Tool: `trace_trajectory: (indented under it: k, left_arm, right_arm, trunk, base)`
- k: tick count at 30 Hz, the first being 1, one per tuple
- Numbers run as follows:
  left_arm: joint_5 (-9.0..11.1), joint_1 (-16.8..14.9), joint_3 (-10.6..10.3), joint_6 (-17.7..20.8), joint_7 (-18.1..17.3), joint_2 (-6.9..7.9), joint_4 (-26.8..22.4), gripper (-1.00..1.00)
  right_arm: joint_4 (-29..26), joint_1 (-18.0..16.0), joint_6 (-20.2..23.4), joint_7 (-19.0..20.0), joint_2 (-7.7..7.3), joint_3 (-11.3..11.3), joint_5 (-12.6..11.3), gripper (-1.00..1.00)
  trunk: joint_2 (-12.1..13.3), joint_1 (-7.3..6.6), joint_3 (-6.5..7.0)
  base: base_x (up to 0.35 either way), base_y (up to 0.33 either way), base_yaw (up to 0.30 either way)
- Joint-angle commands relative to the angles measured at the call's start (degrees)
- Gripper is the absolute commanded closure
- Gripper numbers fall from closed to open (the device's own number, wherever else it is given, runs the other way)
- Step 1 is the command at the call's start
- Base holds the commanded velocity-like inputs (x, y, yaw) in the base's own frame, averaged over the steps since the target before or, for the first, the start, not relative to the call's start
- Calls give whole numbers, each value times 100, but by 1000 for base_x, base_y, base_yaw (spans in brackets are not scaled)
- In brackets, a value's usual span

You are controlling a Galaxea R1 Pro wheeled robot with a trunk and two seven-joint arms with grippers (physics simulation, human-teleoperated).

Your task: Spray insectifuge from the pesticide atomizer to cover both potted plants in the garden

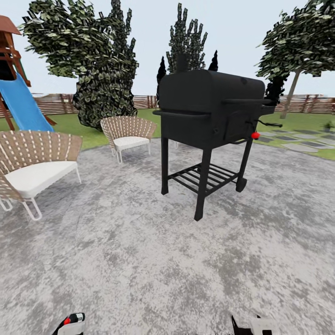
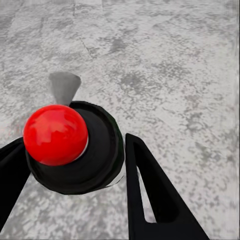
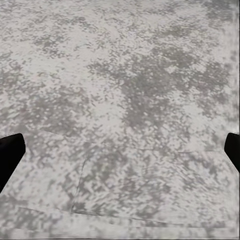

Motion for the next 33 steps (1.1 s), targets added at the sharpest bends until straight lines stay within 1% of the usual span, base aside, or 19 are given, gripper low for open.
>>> trace_trajectory:
  k: [1,26,33]
  left_arm:
    - [38,-1,-12,-14,-3,1,1,100]
    - [38,-1,2,-10,-3,-3,-2,100]
    - [50,-2,4,-12,1,-6,-7,100]
  right_arm:
    - [7,-5,-17,-1,3,-49,60,-100]
    - [12,-5,-8,-7,8,-57,56,-100]
    - [7,-5,-8,-7,-10,-72,53,-100]
  trunk:
    - [-2,-1,-5]
    - [-2,-1,-5]
    - [-2,-1,-5]
  base:
    - [0,0,-278]
    - [0,0,-278]
    - [0,0,-278]
